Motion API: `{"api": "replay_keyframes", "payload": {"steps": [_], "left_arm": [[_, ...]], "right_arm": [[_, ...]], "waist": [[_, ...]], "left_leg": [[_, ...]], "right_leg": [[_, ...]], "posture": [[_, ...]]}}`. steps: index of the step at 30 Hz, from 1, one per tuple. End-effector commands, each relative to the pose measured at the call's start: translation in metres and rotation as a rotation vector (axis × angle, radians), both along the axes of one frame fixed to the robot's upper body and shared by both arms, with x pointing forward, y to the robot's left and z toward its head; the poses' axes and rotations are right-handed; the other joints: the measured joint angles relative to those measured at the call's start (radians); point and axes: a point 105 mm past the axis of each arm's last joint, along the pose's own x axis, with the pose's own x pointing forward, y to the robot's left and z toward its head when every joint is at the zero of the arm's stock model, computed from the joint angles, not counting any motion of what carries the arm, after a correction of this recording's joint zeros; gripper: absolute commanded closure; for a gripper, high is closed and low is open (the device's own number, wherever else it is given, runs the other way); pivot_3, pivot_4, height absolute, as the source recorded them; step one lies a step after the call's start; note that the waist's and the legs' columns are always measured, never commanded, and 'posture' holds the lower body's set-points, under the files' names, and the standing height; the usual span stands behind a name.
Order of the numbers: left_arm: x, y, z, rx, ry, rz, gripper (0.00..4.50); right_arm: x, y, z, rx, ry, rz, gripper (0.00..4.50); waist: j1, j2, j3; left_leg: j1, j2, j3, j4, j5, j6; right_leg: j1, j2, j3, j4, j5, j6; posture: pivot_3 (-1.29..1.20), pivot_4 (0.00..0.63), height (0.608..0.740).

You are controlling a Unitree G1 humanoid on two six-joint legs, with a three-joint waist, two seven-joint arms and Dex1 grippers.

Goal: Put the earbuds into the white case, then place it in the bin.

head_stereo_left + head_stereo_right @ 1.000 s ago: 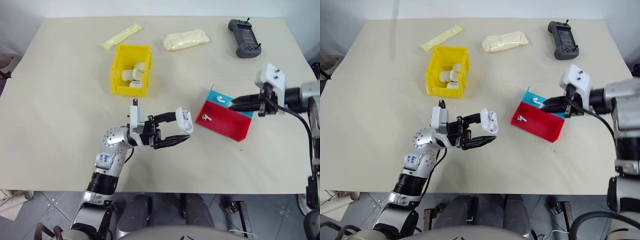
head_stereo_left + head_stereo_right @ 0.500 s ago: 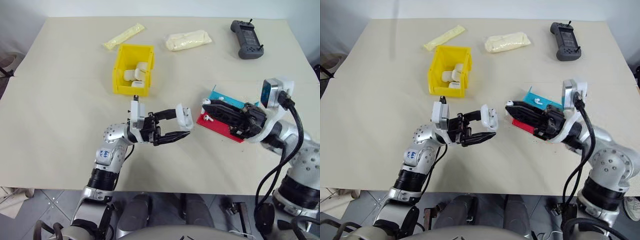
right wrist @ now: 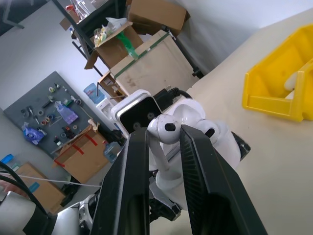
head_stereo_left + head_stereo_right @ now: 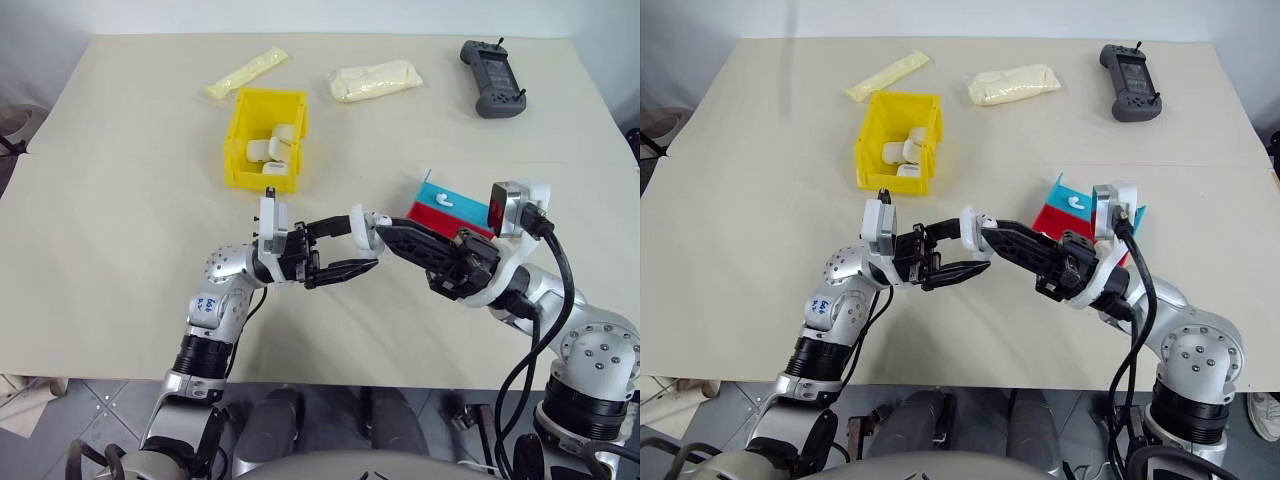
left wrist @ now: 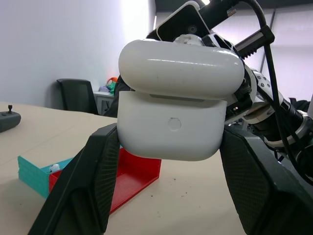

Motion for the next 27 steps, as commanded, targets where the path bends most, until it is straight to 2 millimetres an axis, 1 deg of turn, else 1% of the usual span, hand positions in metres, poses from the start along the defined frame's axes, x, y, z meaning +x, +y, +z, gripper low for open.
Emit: {"api": "replay_keyframes", "payload": {"steps": [1,9,13,15,18,21,23,25,27], "left_arm": [[-0.004,0.001,0.012,-0.033,-0.043,-0.01,1.75],[-0.003,0.001,0.014,-0.035,-0.047,-0.006,1.75],[-0.002,0.001,0.015,-0.037,-0.049,-0.003,1.75],[-0.002,0.001,0.015,-0.039,-0.05,-0.003,1.75],[-0.002,0.0,0.015,-0.043,-0.052,-0.004,1.75],[-0.002,-0.001,0.015,-0.047,-0.053,-0.003,1.75],[0.0,-0.001,0.014,-0.05,-0.051,0.005,1.75],[0.001,0.001,0.012,-0.035,-0.058,0.012,1.75],[0.008,0.005,0.01,0.004,-0.065,0.056,1.75]], "right_arm": [[-0.004,0.002,-0.003,-0.019,-0.017,0.01,3.98],[-0.001,0.006,-0.016,-0.065,-0.038,-0.015,3.98],[0.003,0.004,-0.016,-0.062,-0.045,-0.024,3.98],[0.001,0.004,-0.014,-0.055,-0.042,-0.001,3.26],[-0.002,0.005,-0.01,-0.075,-0.079,0.015,2.38],[0.0,0.001,-0.001,-0.068,-0.112,-0.001,1.41],[0.001,-0.004,0.003,-0.075,-0.125,-0.008,0.85],[0.003,-0.012,0.002,-0.112,-0.133,-0.032,0.85],[0.005,-0.023,0.001,-0.146,-0.13,-0.059,0.85]], "waist": [[-0.001,0.0,0.0],[0.0,0.0,0.0],[0.0,0.0,0.0],[0.0,0.0,0.0],[0.0,0.0,0.0],[0.001,0.0,0.0],[0.001,0.0,0.0],[0.001,0.0,0.0],[0.002,0.0,0.0]], "left_leg": [[0.0,0.0,0.0,0.0,0.0,0.0],[0.0,0.0,0.0,0.0,0.0,0.0],[0.0,0.0,0.0,0.0,0.0,0.0],[0.0,0.0,0.0,0.0,0.0,0.0],[0.0,0.0,0.0,0.0,0.0,0.0],[0.0,0.0,0.0,0.0,0.0,0.0],[0.0,0.0,0.0,0.0,0.0,0.0],[0.0,0.0,0.0,0.0,0.0,0.0],[0.0,0.0,0.0,0.0,0.0,0.0]], "right_leg": [[0.0,0.0,0.0,0.0,0.0,0.0],[0.0,0.0,0.0,0.0,0.0,0.0],[0.0,0.0,0.0,0.0,0.0,0.0],[0.0,0.0,0.0,-0.001,0.0,0.0],[0.0,0.0,0.0,-0.001,0.0,0.0],[0.0,0.0,0.0,-0.001,0.0,0.0],[0.0,0.0,0.0,-0.001,0.0,0.0],[0.0,0.0,0.0,-0.001,0.0,0.0],[0.0,0.0,0.0,-0.001,0.0,0.0]], "posture": [[0.0,0.15,0.74],[0.0,0.15,0.74],[0.0,0.15,0.74],[0.0,0.15,0.74],[0.0,0.15,0.74],[0.0,0.15,0.74],[0.0,0.15,0.74],[0.0,0.15,0.74],[0.0,0.15,0.74]]}}
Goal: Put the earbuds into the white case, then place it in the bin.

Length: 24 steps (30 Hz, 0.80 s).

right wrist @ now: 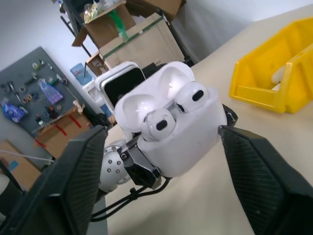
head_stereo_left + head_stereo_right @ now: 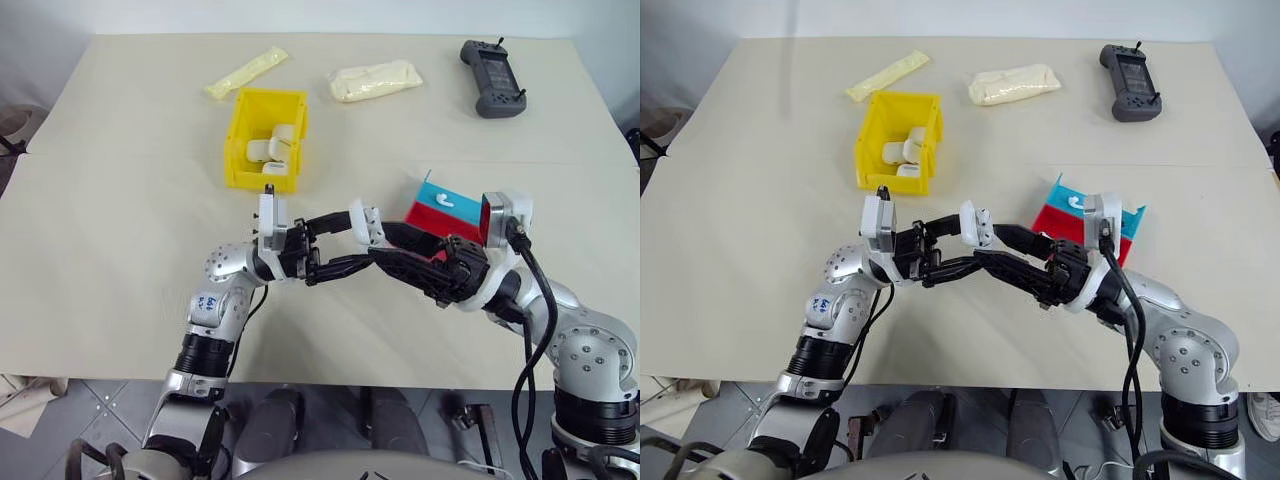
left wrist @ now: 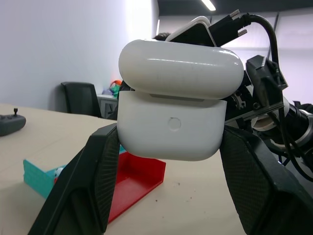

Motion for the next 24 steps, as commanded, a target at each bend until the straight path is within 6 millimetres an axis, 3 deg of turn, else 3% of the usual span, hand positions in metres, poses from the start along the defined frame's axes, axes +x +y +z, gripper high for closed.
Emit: {"api": "replay_keyframes", "payload": {"steps": [1,6,13,17,24], "left_arm": [[0.008,0.007,0.004,0.042,-0.047,0.06,1.75],[0.033,0.02,-0.017,0.384,-0.135,0.195,1.75],[0.031,0.016,-0.027,0.609,-0.19,0.129,1.75],[0.024,0.009,-0.028,0.629,-0.177,0.092,1.75],[0.019,0.004,-0.03,0.623,-0.172,0.084,1.75]], "right_arm": [[0.001,-0.017,0.007,-0.024,-0.035,-0.035,0.85],[0.004,-0.029,0.004,-0.21,-0.105,-0.052,2.09],[0.01,-0.004,0.004,-0.413,-0.214,0.038,4.49],[0.017,0.017,0.008,-0.422,-0.235,0.073,4.49],[0.024,0.036,0.005,-0.463,-0.228,0.128,4.49]], "waist": [[0.001,0.0,0.0],[0.001,-0.001,0.001],[0.0,-0.002,0.001],[-0.001,-0.002,0.001],[0.001,-0.002,0.001]], "left_leg": [[0.0,0.0,0.0,0.0,0.0,0.0],[0.0,0.0,0.0,0.0,0.0,0.0],[0.0,0.001,0.0,-0.001,0.0,0.0],[0.0,0.001,0.0,-0.001,0.0,0.0],[-0.001,0.0,-0.001,-0.001,0.0,0.0]], "right_leg": [[0.0,0.0,0.0,0.0,0.0,0.0],[0.0,0.001,0.0,0.0,0.0,0.0],[0.0,0.001,0.0,-0.001,0.0,0.0],[-0.001,0.001,0.0,-0.001,0.0,0.0],[-0.001,0.0,-0.001,-0.001,0.0,0.0]], "posture": [[0.0,0.15,0.74],[0.0,0.15,0.74],[0.0,0.15,0.74],[0.0,0.15,0.74],[0.0,0.15,0.74]]}}
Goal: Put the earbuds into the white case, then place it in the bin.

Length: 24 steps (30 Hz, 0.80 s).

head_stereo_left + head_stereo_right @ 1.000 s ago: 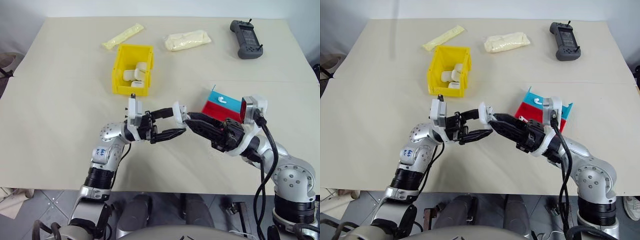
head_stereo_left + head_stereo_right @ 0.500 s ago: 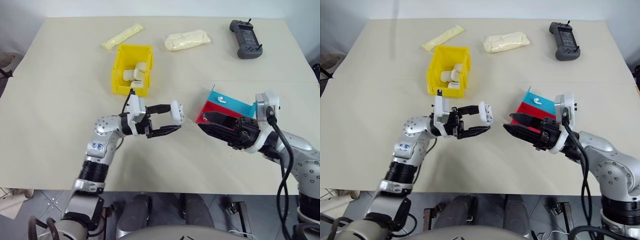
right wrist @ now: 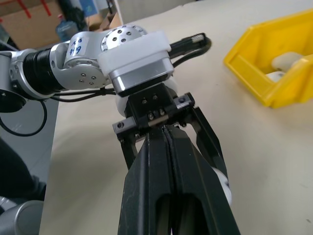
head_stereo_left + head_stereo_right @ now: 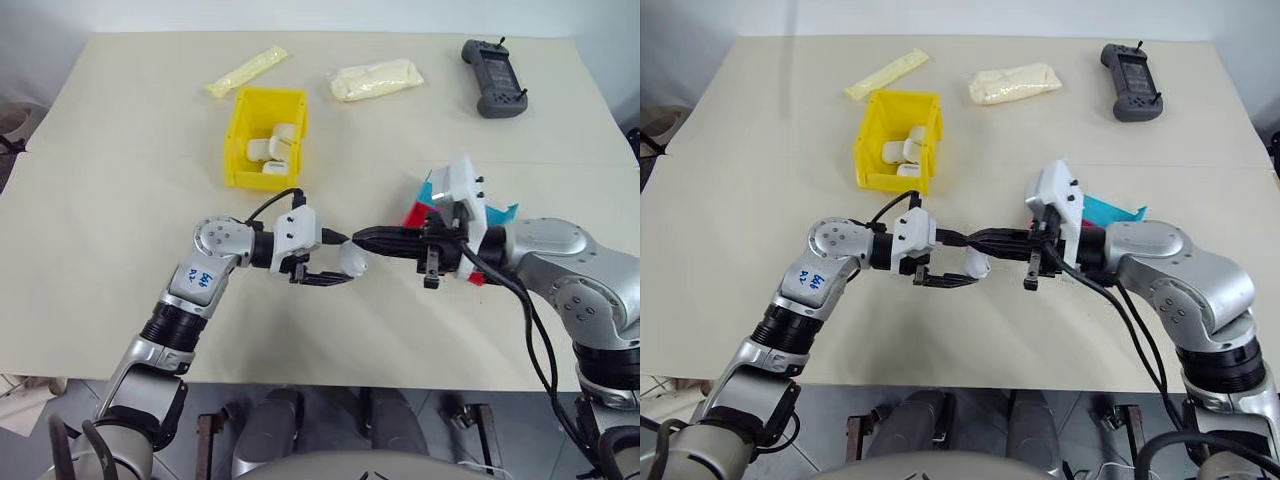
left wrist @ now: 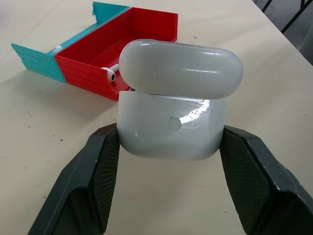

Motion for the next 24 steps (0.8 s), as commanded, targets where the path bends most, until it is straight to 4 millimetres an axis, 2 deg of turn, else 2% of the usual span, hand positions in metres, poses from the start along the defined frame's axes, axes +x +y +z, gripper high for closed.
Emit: {"api": "replay_keyframes", "payload": {"steps": [1,6,16,18,22,24], "left_arm": [[-0.004,-0.006,0.011,-0.042,-0.039,-0.013,1.75],[-0.004,-0.006,0.016,-0.076,-0.038,0.005,1.75],[-0.004,-0.006,0.026,-0.162,-0.056,0.019,1.75],[-0.004,-0.006,0.027,-0.179,-0.055,0.023,1.75],[-0.005,0.001,0.027,-0.203,-0.045,0.034,1.75],[-0.007,0.006,0.027,-0.224,-0.031,0.046,1.75]], "right_arm": [[0.002,0.005,-0.003,-0.033,0.006,0.009,4.49],[0.009,-0.002,-0.016,-0.064,0.038,-0.028,4.49],[0.011,-0.049,-0.035,-0.073,0.062,-0.127,4.49],[0.01,-0.058,-0.033,-0.045,0.049,-0.159,4.49],[0.001,-0.075,-0.018,0.057,-0.004,-0.202,4.49],[-0.004,-0.082,-0.011,0.099,-0.025,-0.236,4.14]], "waist": [[-0.001,0.0,0.0],[-0.002,0.0,0.0],[0.0,-0.001,0.0],[0.001,-0.001,0.0],[0.0,-0.001,0.0],[-0.001,-0.001,0.0]], "left_leg": [[0.0,0.0,0.0,0.0,0.0,0.0],[0.0,0.0,0.0,0.0,0.0,0.0],[0.0,0.0,0.0,0.0,0.0,0.0],[0.0,0.0,0.0,0.0,0.0,0.0],[0.0,0.0,0.001,0.0,0.0,0.0],[0.0,0.0,0.001,0.0,0.0,0.0]], "right_leg": [[0.0,0.0,0.0,0.0,0.0,0.0],[0.0,0.0,0.0,0.0,0.0,0.0],[0.0,0.0,0.0,0.0,0.0,0.0],[0.0,0.0,0.0,0.0,0.0,0.0],[0.0,0.0,0.0,0.0,0.0,0.0],[0.0,0.0,0.0,0.0,0.0,0.0]], "posture": [[0.0,0.15,0.74],[0.0,0.15,0.74],[0.0,0.15,0.74],[0.0,0.15,0.74],[0.0,0.15,0.74],[0.0,0.15,0.74]]}}
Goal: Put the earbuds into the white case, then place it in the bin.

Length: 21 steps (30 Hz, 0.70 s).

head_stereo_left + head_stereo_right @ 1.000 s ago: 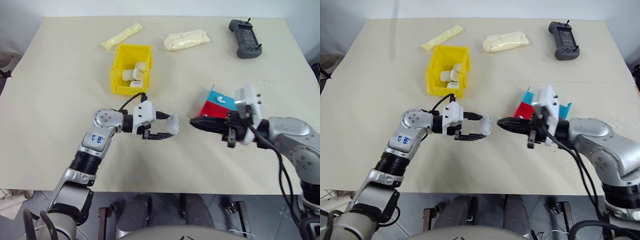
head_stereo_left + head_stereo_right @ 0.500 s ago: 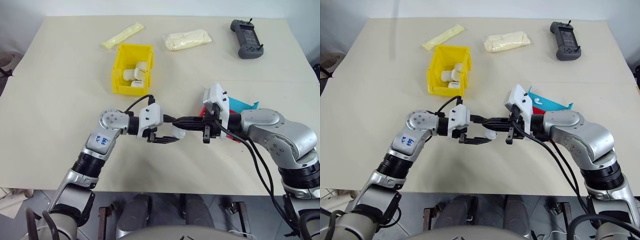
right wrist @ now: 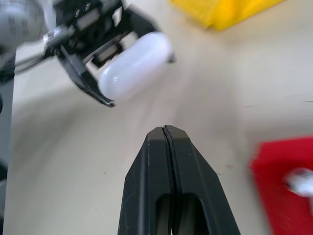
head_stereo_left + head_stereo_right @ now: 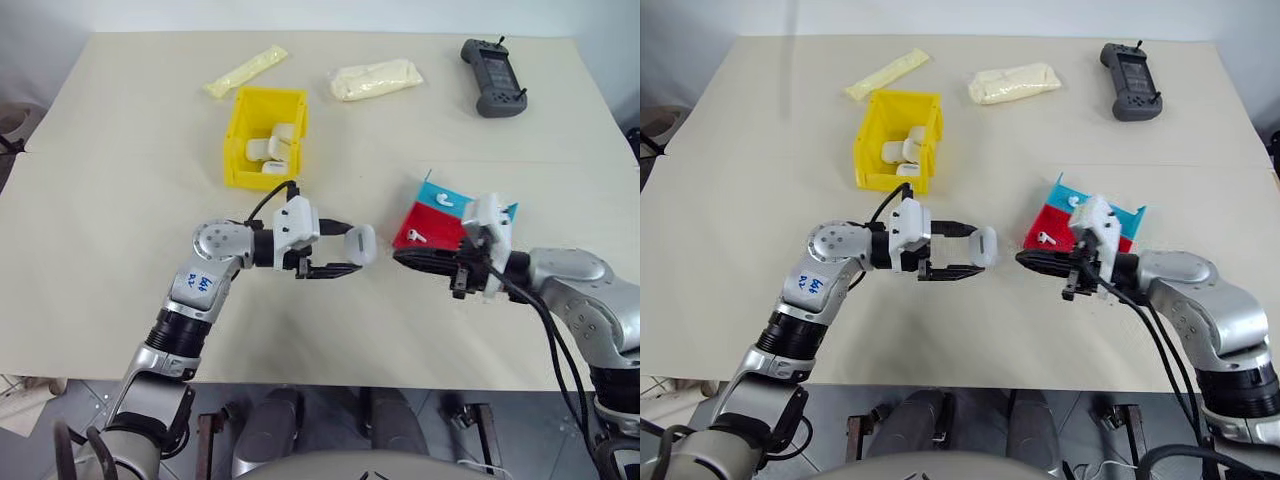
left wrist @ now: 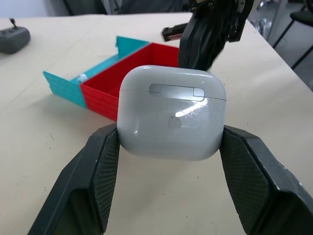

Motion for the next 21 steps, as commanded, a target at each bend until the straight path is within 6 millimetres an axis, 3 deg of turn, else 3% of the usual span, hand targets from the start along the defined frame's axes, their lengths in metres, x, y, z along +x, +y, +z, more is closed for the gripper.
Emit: {"api": "replay_keyframes", "payload": {"steps": [1,3,6,13,17,21], "left_arm": [[-0.008,0.01,0.013,-0.083,-0.024,-0.001,1.75],[-0.008,0.021,0.014,-0.108,-0.034,0.043,1.75],[-0.004,0.042,0.013,-0.106,-0.09,0.139,1.75],[0.038,0.108,0.04,-0.365,-0.041,0.739,1.75],[0.055,0.126,0.05,-0.395,0.008,0.842,1.75],[0.094,0.128,0.066,-0.397,0.001,0.892,1.75]], "right_arm": [[-0.013,-0.01,0.03,0.071,-0.14,-0.031,3.98],[-0.019,-0.02,0.04,0.061,-0.248,-0.076,3.34],[-0.032,-0.022,0.038,-0.006,-0.298,-0.054,2.35],[-0.027,-0.029,0.033,0.012,-0.37,-0.166,0.12],[-0.025,-0.032,0.031,0.02,-0.379,-0.197,0.02],[-0.025,-0.039,0.026,0.002,-0.377,-0.214,0.02]], "waist": [[-0.001,0.0,0.0],[0.001,0.0,0.0],[0.001,0.0,0.0],[0.003,0.0,0.0],[0.007,-0.001,0.001],[0.017,-0.002,0.001]], "left_leg": [[0.0,0.0,0.0,0.0,0.0,0.0],[0.0,0.001,0.0,-0.001,0.0,0.0],[0.001,0.001,0.0,0.0,0.0,0.0],[0.002,0.001,0.0,0.0,0.0,0.0],[0.001,0.0,0.0,0.001,0.0,0.0],[0.002,-0.001,0.0,0.001,0.0,0.0]], "right_leg": [[0.0,0.0,0.0,0.0,0.0,0.0],[0.0,0.0,0.0,0.0,0.0,0.0],[0.0,0.0,0.001,0.0,0.0,0.0],[0.001,0.0,0.001,0.001,0.0,0.0],[0.001,0.0,0.001,0.001,0.0,0.0],[0.002,0.0,0.0,0.001,0.0,0.0]], "posture": [[0.0,0.15,0.74],[0.0,0.15,0.74],[0.0,0.15,0.74],[0.0,0.15,0.74],[0.0,0.15,0.74],[0.0,0.15,0.74]]}}
